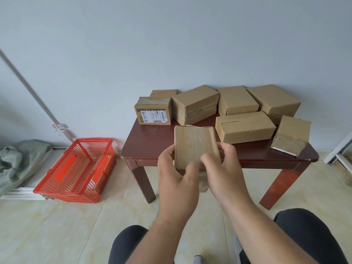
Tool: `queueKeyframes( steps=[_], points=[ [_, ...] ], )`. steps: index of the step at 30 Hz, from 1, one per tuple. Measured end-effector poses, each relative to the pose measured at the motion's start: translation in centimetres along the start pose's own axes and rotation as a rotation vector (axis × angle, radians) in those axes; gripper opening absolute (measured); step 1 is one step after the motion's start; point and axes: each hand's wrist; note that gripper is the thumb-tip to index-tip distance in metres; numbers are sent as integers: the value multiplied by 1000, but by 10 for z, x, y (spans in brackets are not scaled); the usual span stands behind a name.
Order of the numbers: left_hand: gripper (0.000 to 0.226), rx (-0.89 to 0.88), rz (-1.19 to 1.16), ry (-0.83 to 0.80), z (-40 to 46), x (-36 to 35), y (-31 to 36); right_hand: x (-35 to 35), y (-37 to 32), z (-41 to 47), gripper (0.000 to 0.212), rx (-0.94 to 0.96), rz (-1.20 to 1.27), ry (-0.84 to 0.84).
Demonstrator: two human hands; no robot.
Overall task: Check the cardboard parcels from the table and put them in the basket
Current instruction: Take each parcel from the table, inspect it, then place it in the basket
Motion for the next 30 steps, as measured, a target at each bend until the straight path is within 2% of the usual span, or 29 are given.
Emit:
queueKeyframes(
  steps=[2, 5, 10, 14, 16, 19, 23, 26, 30],
  points=[
    [43, -10, 9, 3, -4, -2, -1, 0, -4, 3, 35, -2, -17, 21],
    [35, 11, -20, 23, 2, 0, -2, -2, -3, 2, 62, 8, -82, 54],
    [25, -10, 39, 63, 17, 4, -5, -1, 8, -2, 44, 63, -112, 47],
    [33, 13, 60, 13, 22, 8, -7, 1, 10, -3, 41, 122, -193, 52],
    [27, 3, 75, 7, 18, 7, -2, 1, 10, 0, 36, 132, -210, 99],
    [33, -53, 135, 7, 9, 2, -1, 0, 7, 9, 30, 114, -199, 172],
    [36, -78, 140, 36, 2, -1, -5, 0, 5, 13, 34, 90, -163, 207],
    [29, -31, 75, 53, 8, 1, -6, -2, 10, 11, 33, 102, -175, 195],
    [29, -12, 107, 102, 21, 6, -5, -4, 20, 4, 32, 135, -208, 176]
  ],
)
Point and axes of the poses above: each hand's wrist, its own z-axis towards the middle knuckle, its own x-axis out of the back of the hand, y = z × x, and after that the axes turned 11 degrees about -x, right-handed
